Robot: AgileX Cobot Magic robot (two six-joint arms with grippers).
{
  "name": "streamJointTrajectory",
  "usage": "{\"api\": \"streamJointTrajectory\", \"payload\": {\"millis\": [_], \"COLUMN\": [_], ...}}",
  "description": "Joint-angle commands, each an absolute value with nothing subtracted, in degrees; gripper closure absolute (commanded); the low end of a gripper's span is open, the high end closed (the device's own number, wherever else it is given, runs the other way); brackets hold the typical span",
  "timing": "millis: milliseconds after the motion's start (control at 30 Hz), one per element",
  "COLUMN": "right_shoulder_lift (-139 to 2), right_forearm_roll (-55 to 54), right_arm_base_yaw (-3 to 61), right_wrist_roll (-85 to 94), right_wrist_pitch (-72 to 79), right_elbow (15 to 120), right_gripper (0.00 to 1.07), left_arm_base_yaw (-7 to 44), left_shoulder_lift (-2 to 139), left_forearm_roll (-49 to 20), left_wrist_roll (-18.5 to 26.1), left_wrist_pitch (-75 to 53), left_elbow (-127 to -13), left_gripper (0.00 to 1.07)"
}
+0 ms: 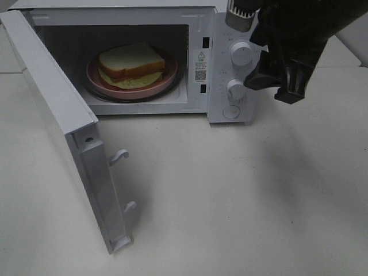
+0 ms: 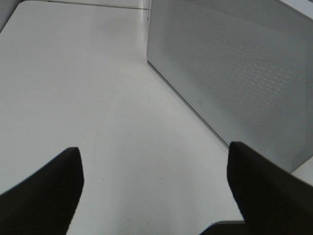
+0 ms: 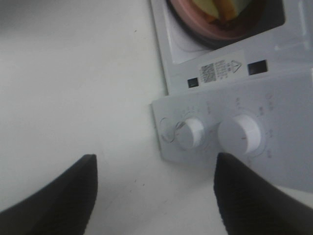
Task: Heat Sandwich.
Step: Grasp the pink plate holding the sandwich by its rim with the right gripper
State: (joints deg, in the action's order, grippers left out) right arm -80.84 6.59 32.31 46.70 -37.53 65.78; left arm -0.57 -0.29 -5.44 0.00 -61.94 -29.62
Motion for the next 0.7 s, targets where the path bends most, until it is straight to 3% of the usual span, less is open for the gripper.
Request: {"api": "streamJointTrajectory", "payload": {"millis": [33,200,533,700], "right_shoulder_lift": [-81.2,-82.2,-89.8,-95.9], "right_forearm_roll": [6.4,6.6,3.3,3.4], "right_arm_base_yaw": [32.2,32.2,32.4,34.9], "right_wrist_roll": [45.3,38.7,64.3,66.4], "right_wrist_pitch": [-32.7,-32.2,-37.8,-39.1], "right_elbow": [66.1,66.1,66.9,72.6], "right_gripper": [0.40,0.40,0.41,0.44], "left_arm_base_yaw": [-0.6,-0.6,-0.6,-0.6], "left_shoulder_lift": [-0.7,-0.7,-0.7,-0.7], "left_forearm_roll": [-5.7,-5.7,-5.7,-5.7], "left_wrist_roll": [0.0,0.0,0.0,0.0], "left_wrist_pitch": [-61.1,-61.1,-61.1,-61.1], "left_elbow": [-29.5,-29.5,-29.5,-29.5], "left_gripper": [0.31,0.31,0.31,0.31]}}
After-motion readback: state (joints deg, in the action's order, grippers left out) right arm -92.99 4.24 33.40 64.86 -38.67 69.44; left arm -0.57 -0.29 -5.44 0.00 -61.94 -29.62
